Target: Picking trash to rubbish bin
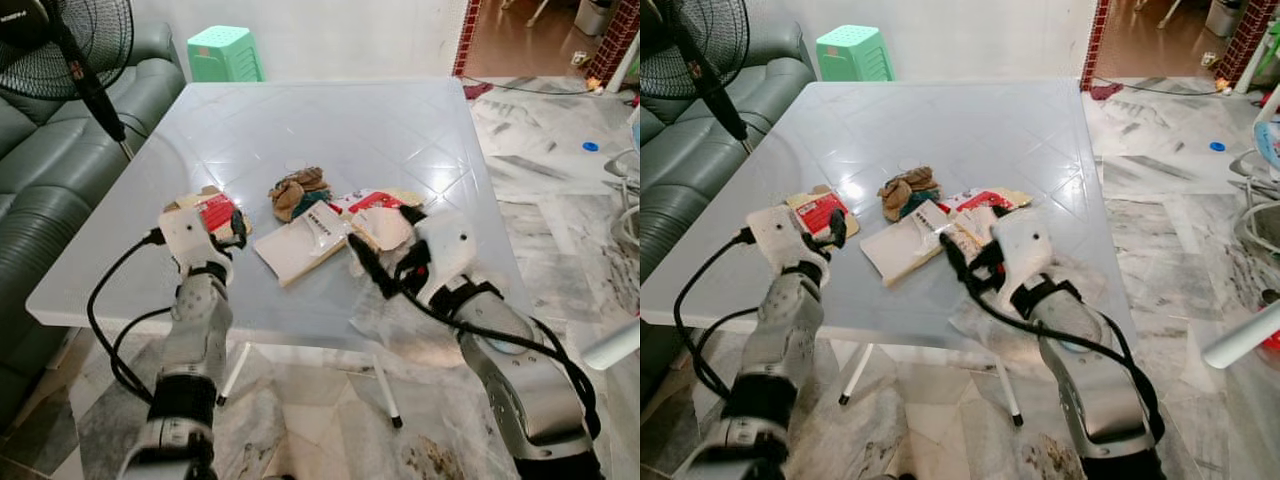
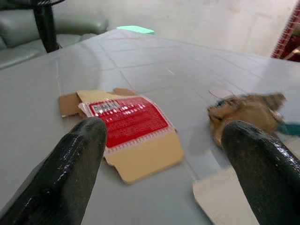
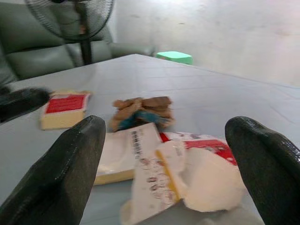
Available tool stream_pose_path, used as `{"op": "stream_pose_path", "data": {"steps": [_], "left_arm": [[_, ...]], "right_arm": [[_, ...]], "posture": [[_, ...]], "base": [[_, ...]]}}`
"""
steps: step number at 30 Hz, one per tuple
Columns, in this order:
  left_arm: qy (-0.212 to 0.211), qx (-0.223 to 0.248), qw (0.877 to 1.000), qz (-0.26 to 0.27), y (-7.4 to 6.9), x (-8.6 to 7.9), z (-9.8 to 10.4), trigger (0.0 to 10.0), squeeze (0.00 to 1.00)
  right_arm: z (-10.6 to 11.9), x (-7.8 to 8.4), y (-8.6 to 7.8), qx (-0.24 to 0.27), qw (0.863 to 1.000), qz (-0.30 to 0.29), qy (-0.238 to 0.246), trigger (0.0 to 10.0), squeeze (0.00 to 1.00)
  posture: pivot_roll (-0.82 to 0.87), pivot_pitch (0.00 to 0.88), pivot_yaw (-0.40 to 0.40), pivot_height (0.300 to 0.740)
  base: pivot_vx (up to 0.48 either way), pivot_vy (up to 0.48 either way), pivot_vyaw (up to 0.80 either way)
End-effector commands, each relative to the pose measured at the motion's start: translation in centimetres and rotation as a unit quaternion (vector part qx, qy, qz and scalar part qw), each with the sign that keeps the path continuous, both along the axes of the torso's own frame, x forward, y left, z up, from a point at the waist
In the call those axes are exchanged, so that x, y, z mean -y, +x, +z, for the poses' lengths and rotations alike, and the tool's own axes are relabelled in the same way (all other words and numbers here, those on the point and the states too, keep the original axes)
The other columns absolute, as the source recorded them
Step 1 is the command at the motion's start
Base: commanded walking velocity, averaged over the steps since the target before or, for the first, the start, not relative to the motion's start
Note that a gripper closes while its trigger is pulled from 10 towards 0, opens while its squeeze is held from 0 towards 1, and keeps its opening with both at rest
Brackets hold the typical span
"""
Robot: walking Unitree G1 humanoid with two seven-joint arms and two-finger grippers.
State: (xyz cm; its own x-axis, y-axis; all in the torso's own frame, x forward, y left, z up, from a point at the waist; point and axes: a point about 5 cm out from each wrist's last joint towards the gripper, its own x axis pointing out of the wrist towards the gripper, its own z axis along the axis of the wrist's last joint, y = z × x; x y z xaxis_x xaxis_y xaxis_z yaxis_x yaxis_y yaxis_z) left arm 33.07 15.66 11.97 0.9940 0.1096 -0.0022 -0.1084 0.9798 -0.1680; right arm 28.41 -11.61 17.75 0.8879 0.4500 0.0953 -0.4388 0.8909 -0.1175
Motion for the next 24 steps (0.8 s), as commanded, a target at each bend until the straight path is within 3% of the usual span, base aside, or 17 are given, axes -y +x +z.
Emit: {"op": "stream_pose_path", "data": {"steps": [1, 5, 14, 24], "left_arm": [[0.035, 0.012, 0.999, -0.016, -0.5, 0.5, 0.6, 10.0, 0.00], [0.072, 0.021, 0.997, -0.028, -1.3, 0.7, 0.6, 10.0, 0.00], [0.070, 0.015, 0.997, -0.013, -1.6, 0.1, 1.1, 10.0, 0.00], [0.076, 0.009, 0.997, -0.019, -1.3, 0.9, 1.6, 10.0, 0.00]], "right_arm": [[0.5, 0.0, 0.4, 0.014, 1.000, -0.009, 0.006, 10.0, 0.00], [0.6, 0.3, 0.8, 0.017, 1.000, -0.022, 0.011, 10.0, 0.00], [0.6, 0.0, 1.3, 0.021, 0.999, -0.031, 0.019, 10.0, 0.00], [1.0, 0.2, 1.8, 0.036, 0.998, -0.041, 0.020, 10.0, 0.00]], "posture": [[-0.07, 0.043, 0.063, 0.740], [-0.05, 0.033, 0.060, 0.740], [-0.04, 0.019, 0.059, 0.740], [-0.04, 0.003, 0.068, 0.740]], "base": [[0.000, 0.000, 0.00], [0.000, 0.080, 0.00], [0.000, 0.432, 0.00], [0.000, 0.480, 0.00]]}}
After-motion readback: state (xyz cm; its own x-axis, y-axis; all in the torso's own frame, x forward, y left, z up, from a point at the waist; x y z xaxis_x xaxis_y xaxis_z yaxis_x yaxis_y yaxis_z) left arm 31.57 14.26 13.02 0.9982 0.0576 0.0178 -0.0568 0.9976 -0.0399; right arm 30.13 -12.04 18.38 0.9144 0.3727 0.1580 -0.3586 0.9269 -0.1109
